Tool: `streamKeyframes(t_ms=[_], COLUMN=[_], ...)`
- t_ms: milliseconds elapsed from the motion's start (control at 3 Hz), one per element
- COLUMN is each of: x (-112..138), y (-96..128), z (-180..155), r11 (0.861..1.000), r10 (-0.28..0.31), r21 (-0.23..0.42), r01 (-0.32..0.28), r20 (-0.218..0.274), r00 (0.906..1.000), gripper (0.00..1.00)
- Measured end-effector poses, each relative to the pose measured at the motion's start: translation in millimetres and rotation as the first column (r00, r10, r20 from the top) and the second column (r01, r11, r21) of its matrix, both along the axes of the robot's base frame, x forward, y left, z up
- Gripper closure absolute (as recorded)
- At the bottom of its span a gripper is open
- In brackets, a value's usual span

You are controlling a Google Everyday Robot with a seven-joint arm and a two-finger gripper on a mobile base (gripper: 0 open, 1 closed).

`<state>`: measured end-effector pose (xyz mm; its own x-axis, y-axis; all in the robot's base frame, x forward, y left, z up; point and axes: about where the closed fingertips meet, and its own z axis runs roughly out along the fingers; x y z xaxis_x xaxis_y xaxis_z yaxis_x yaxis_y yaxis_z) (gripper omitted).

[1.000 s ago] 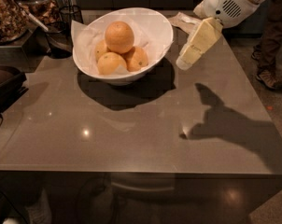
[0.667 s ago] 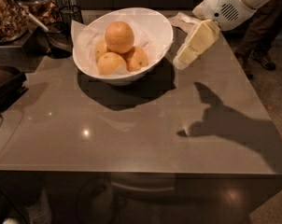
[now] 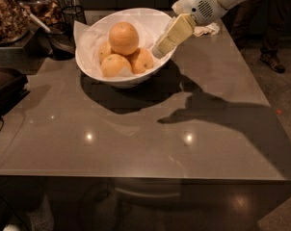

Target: Pick orange from white bowl

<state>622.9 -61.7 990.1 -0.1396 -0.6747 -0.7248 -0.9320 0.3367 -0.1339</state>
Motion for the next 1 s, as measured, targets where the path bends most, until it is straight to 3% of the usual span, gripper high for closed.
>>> streamKeyframes(t_ms=[667, 1000], x=[4, 19], y=[4, 26], z=[-1, -11], r11=[1.000, 0.999], r10=[0.003, 0.019], r21=[0.028, 0.048], r01=[-0.003, -0.021], r20=[-0.001, 0.025], r00=[1.0000, 0.9995], gripper=[0.00, 0.00])
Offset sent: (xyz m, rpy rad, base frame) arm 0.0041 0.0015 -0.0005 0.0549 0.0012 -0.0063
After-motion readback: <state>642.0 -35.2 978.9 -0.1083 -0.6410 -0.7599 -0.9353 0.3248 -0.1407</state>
